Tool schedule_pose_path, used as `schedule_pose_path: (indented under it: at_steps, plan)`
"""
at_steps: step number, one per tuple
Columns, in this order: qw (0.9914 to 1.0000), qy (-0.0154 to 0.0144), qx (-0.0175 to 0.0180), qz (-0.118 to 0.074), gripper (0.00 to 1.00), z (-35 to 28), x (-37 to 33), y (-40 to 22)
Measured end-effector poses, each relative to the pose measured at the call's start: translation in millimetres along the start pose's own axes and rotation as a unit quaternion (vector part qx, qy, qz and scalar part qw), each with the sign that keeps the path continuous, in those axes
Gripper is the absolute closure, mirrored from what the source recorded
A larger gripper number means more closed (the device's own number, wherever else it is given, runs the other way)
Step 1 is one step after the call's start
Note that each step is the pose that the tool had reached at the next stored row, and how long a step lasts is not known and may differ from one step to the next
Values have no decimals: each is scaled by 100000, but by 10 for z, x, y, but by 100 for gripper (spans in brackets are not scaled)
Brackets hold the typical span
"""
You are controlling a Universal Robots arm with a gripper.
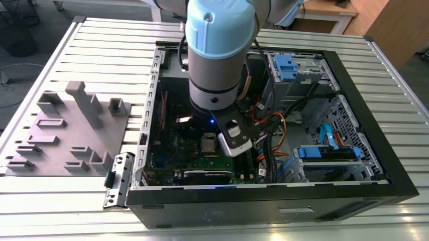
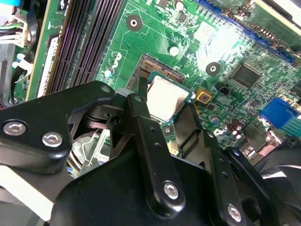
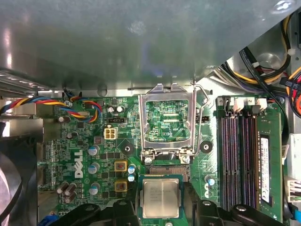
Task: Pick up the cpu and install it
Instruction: 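Place the cpu into insertion slot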
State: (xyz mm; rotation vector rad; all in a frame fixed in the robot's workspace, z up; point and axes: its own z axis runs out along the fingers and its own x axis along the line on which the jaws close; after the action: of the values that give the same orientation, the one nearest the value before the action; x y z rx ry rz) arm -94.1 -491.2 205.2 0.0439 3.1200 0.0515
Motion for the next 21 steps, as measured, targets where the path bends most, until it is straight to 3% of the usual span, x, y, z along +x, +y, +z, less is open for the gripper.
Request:
schedule_pose_path:
  at_steps: [11, 16, 21]
  plan:
    - [100000, -2, -1, 65, 53, 11, -2, 0]
    - [100000, -12, -5, 212, 53, 25, -64, 1]
    - [100000, -11, 1, 233, 53, 73, -65, 0]
